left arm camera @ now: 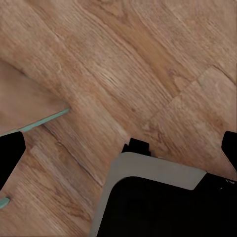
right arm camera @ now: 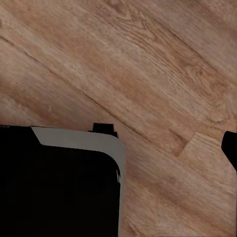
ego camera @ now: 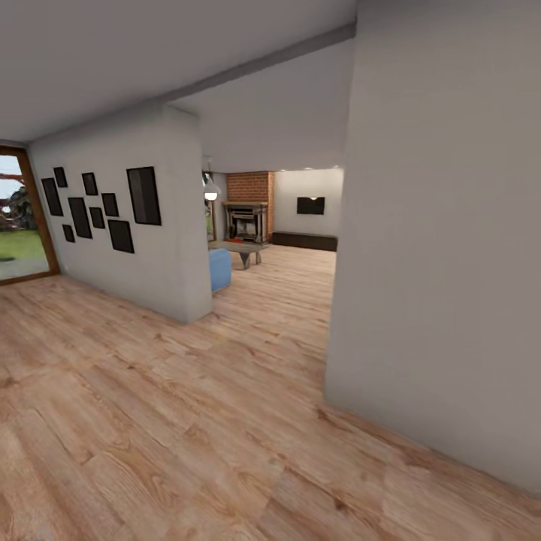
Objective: Move the two storage containers from the living room to the garage. In the garage, place one container on the floor and stack the other container on top of it (either order is fine).
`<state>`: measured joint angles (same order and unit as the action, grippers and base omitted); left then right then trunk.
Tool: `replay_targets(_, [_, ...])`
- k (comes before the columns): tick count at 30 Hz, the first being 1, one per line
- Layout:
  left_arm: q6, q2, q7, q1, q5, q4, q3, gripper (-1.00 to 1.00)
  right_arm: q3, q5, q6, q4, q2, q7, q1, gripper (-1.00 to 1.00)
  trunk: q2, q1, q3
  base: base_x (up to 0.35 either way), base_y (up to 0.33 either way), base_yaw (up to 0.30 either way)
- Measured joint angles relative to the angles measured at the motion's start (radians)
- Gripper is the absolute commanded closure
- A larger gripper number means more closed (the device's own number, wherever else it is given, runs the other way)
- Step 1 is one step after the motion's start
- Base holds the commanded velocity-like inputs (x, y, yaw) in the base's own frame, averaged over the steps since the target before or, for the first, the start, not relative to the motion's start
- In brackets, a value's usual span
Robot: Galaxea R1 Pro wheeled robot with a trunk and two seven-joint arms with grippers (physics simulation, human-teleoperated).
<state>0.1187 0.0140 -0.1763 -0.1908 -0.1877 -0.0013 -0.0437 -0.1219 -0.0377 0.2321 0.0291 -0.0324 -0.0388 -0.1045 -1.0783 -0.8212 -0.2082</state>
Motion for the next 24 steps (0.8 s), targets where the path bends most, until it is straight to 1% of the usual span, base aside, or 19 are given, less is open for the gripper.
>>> replay_targets(11, [0.000, 0.000, 0.000, 0.000, 0.000, 0.000, 0.000, -1.00, 0.001, 0.000, 0.000, 0.000, 0.000, 0.000, 0.000, -1.00, 0.000, 0.000, 0.000, 0.322, 0.000, 0.256])
replay_targets(14, [0.000, 0.000, 0.000, 0.000, 0.000, 0.000, 0.000, -1.00, 0.001, 0.000, 0.000, 0.000, -0.001, 0.000, 0.000, -1.00, 0.000, 0.000, 0.000, 0.322, 0.000, 0.091])
replay_targets(24, [0.000, 0.000, 0.000, 0.000, 0.000, 0.000, 0.000, -1.00, -0.001, 0.001, -0.004, 0.000, 0.000, 0.000, 0.000, -1.00, 0.000, 0.000, 0.000, 0.322, 0.000, 0.008])
